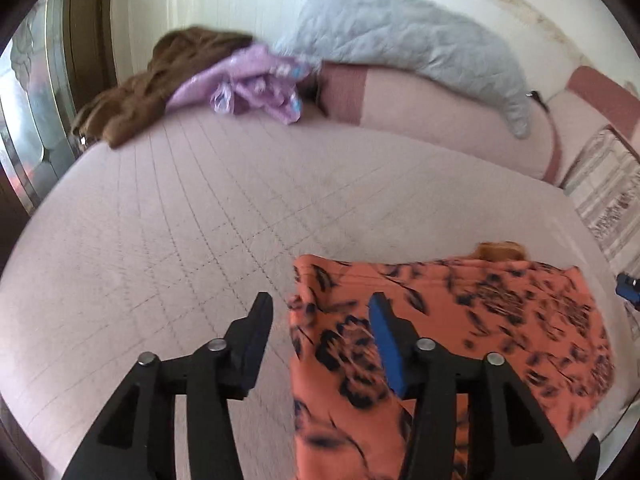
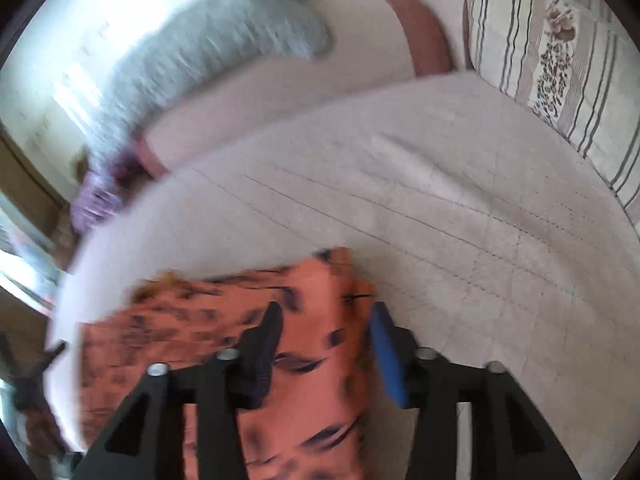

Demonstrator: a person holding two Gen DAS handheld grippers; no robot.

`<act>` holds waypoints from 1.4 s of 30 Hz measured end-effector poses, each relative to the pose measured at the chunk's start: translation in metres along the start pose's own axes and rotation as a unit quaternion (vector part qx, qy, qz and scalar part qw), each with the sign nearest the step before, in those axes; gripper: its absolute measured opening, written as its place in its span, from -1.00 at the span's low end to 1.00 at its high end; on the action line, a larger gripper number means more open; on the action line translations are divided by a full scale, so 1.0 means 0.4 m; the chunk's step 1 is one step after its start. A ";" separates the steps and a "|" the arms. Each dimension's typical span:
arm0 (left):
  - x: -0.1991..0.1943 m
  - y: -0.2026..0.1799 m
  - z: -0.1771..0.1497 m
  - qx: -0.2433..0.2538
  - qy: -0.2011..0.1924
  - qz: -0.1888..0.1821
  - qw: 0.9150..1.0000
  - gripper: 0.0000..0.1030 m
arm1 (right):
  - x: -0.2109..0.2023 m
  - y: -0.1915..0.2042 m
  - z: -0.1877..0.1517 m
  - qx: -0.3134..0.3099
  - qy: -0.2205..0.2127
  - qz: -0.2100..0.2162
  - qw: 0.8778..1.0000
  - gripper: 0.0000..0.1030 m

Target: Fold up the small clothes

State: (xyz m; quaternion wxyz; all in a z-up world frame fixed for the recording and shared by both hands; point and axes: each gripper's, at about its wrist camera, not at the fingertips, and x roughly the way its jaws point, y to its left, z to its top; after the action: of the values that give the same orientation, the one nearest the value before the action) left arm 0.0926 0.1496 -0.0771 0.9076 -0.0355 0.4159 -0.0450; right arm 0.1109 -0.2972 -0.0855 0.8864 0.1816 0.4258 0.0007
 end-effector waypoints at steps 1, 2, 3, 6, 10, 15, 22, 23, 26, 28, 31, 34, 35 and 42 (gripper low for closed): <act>-0.025 -0.015 -0.014 0.006 -0.004 -0.009 1.000 0.12 | -0.033 0.014 -0.010 0.007 -0.005 0.030 1.000 0.16; -0.054 -0.034 -0.037 0.014 -0.009 -0.023 1.000 0.24 | -0.062 0.030 -0.030 0.014 -0.007 0.068 0.998 0.19; -0.067 -0.052 -0.051 0.021 -0.012 -0.030 0.999 0.34 | -0.078 0.040 -0.053 0.020 -0.004 0.106 0.994 0.31; -0.065 -0.085 -0.115 0.039 -0.002 -0.039 0.998 0.53 | -0.059 0.051 -0.148 0.032 0.034 0.169 0.985 0.36; 0.044 -0.086 -0.217 0.057 0.104 0.010 0.993 0.53 | 0.030 -0.122 -0.277 0.151 0.052 0.102 0.982 -0.58; -0.085 -0.086 -0.189 0.032 0.009 -0.007 0.999 0.54 | -0.092 -0.073 -0.260 0.116 0.025 0.114 0.986 0.23; 0.002 -0.053 -0.256 0.000 0.085 0.033 0.996 0.63 | -0.045 -0.066 -0.366 0.125 0.045 0.107 0.985 0.53; -0.017 -0.055 -0.249 -0.004 0.082 0.030 0.996 0.62 | -0.067 -0.065 -0.365 0.125 0.034 0.108 0.986 0.54; -0.075 -0.071 -0.215 -0.002 0.033 0.022 0.999 0.62 | -0.136 -0.057 -0.330 0.124 0.022 0.100 0.987 0.57; -0.080 -0.094 -0.199 0.003 0.026 0.012 1.000 0.62 | -0.173 -0.053 -0.285 0.113 0.007 0.111 0.987 0.60; -0.069 -0.135 -0.194 0.009 0.028 -0.019 0.999 0.62 | -0.144 -0.019 -0.184 0.107 0.014 0.171 0.979 0.60; -0.039 -0.174 -0.202 0.019 0.047 -0.024 0.998 0.62 | -0.057 0.014 -0.105 0.108 0.049 0.237 0.964 0.60; -0.042 -0.179 -0.209 0.019 0.052 -0.026 0.998 0.62 | -0.010 0.014 -0.081 0.118 0.063 0.247 0.960 0.60; -0.047 -0.150 -0.205 0.004 0.050 -0.018 0.999 0.62 | 0.078 -0.157 -0.052 0.258 0.031 0.190 0.947 0.60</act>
State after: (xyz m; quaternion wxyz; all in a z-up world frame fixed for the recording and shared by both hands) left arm 0.0149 0.0897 -0.1103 0.8849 -0.0371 0.4597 -0.0651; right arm 0.1055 -0.3443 -0.1412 0.7787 0.4818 0.3967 0.0648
